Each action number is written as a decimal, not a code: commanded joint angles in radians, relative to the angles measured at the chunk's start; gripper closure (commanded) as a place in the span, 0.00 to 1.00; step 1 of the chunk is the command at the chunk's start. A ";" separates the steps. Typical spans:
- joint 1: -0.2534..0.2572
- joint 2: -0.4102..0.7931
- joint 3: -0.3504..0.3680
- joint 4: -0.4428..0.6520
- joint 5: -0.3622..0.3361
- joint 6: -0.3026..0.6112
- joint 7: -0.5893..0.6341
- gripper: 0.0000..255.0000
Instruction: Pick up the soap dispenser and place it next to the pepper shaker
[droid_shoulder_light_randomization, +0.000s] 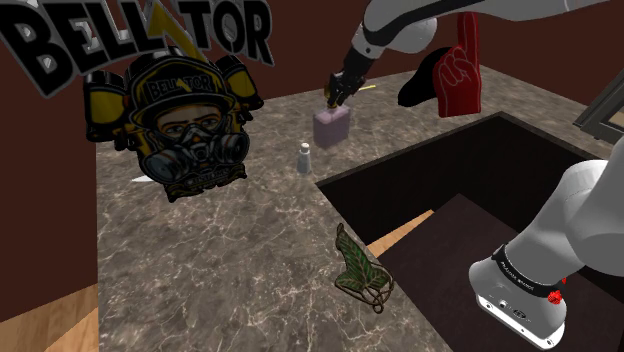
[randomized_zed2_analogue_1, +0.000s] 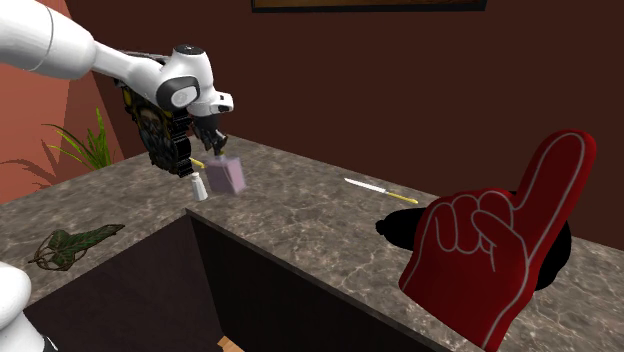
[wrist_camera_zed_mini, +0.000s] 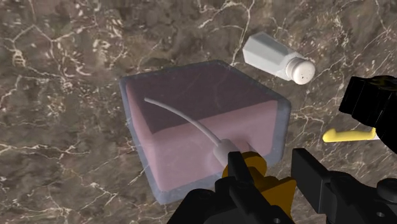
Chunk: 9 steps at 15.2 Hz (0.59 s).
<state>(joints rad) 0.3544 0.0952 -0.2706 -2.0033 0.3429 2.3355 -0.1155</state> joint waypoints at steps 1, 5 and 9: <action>0.000 0.015 0.002 -0.012 0.013 0.026 -0.012 1.00; -0.002 0.039 0.007 -0.037 0.038 0.071 -0.037 1.00; -0.004 0.064 0.013 -0.056 0.065 0.111 -0.063 1.00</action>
<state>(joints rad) 0.3515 0.1545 -0.2591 -2.0557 0.4016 2.4380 -0.1720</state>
